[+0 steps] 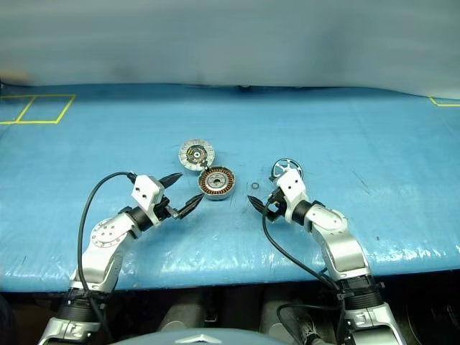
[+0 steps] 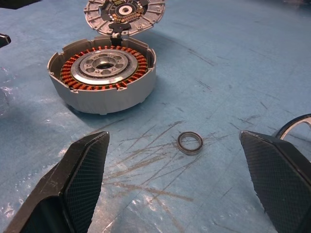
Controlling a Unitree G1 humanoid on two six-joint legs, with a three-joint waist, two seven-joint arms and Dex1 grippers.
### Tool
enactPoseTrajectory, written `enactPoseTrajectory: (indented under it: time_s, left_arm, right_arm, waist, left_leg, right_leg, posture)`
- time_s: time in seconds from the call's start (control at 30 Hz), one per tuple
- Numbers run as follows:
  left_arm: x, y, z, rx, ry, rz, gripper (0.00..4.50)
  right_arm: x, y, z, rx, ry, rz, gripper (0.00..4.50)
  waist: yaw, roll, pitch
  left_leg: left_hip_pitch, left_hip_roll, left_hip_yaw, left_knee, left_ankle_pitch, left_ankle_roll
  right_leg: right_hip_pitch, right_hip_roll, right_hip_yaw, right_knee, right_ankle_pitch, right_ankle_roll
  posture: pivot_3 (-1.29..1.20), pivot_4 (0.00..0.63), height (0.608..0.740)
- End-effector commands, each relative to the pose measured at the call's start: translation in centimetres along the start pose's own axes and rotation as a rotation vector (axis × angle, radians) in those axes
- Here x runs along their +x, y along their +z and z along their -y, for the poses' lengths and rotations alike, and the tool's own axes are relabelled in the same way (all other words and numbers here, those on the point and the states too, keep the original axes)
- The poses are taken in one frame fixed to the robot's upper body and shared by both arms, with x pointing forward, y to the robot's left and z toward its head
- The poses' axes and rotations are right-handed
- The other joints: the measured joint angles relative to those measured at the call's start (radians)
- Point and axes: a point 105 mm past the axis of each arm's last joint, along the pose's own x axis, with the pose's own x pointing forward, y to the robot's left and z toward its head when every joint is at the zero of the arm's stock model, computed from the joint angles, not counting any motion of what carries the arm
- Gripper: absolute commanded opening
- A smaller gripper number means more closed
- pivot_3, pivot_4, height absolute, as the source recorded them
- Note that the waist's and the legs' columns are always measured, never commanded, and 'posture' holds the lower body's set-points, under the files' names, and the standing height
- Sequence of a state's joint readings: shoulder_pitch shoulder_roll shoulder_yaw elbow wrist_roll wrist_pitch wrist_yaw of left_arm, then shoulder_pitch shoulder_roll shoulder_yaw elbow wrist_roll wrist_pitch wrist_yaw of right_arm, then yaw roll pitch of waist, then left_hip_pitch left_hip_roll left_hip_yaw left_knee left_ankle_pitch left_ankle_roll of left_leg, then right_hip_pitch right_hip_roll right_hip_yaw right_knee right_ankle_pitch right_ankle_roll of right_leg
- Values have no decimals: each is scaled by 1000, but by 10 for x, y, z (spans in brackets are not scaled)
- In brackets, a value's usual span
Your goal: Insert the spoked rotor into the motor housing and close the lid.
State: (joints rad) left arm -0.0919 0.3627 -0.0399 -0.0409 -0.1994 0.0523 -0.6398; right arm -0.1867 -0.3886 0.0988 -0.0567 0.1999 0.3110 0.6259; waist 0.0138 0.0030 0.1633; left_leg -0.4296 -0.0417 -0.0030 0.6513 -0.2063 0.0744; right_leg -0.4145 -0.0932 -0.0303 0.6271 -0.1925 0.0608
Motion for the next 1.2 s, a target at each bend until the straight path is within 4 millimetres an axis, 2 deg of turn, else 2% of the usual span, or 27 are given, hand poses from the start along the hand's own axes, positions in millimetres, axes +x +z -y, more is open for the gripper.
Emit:
enactPoseTrajectory:
  time_s: [0.03, 1.2]
  left_arm:
    - [1, 7, -3, 25, -1, 25, 4500]
    - [1, 8, -3, 59, -11, 20, 4500]
  right_arm:
    - [0, 14, 2, -32, -6, 50, 4475]
    - [2, 15, 3, -43, 0, 46, 4475]
  waist:
    - [0, 0, 0]
    - [0, 0, 0]
  left_leg:
    - [0, 0, 0, 0, 0, 0]
    - [0, 0, 0, 0, 0, 0]
  right_leg:
    - [0, 0, 0, 0, 0, 0]
    - [0, 0, 0, 0, 0, 0]
  posture:
    - [0, 150, 740]
    - [0, 150, 740]
